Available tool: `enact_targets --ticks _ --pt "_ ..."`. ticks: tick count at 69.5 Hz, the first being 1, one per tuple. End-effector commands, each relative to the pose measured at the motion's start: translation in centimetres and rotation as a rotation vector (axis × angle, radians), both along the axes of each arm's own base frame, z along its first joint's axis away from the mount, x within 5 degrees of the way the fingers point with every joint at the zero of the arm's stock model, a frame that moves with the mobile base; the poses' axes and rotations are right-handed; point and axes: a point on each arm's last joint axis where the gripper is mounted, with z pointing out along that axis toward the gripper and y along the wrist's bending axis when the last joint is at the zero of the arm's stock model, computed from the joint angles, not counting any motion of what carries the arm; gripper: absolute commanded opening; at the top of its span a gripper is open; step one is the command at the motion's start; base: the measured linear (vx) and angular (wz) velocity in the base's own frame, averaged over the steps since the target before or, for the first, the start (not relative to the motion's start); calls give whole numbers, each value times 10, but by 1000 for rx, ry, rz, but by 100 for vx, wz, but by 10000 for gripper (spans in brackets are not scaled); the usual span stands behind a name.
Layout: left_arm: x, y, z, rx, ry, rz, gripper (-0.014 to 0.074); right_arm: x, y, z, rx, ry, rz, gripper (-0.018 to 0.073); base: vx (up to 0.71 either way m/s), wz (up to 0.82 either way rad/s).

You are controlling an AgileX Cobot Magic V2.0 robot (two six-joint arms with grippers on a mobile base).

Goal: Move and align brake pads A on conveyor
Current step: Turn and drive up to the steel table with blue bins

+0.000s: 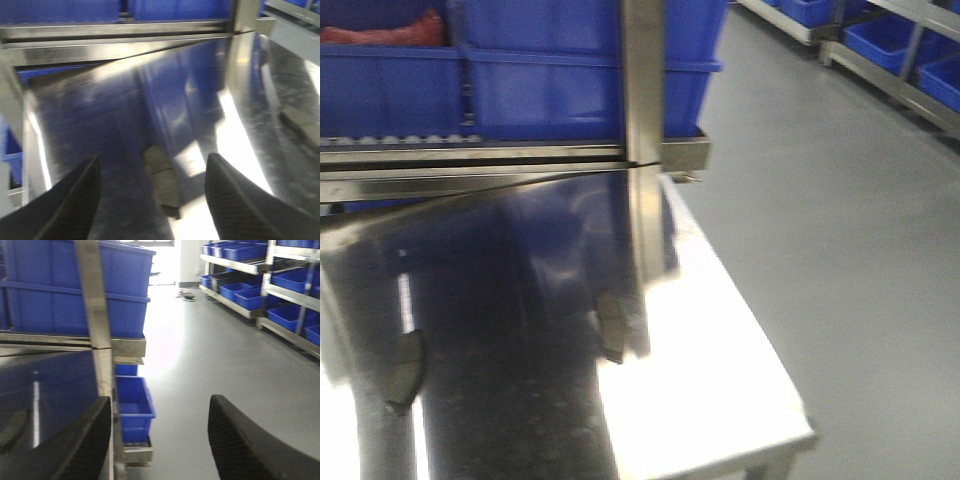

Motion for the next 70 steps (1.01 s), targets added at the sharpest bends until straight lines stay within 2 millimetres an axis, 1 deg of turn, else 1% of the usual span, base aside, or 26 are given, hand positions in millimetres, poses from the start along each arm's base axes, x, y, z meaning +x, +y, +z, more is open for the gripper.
enact_targets --ticks 1,16,32,55,70 --pt "4 0 15 -20 -93 13 449 0 1 14 -5 -85 7 415 16 61" --pt "4 0 15 -20 -93 13 449 0 1 14 -5 -85 7 415 13 52" --pt "4 0 15 -20 -93 13 449 0 1 14 -5 -85 7 415 9 33" --pt "4 0 15 -20 -93 13 449 0 1 14 -5 -85 7 415 4 23" --pt "4 0 15 -20 -93 13 449 0 1 14 -5 -85 7 415 -1 3"
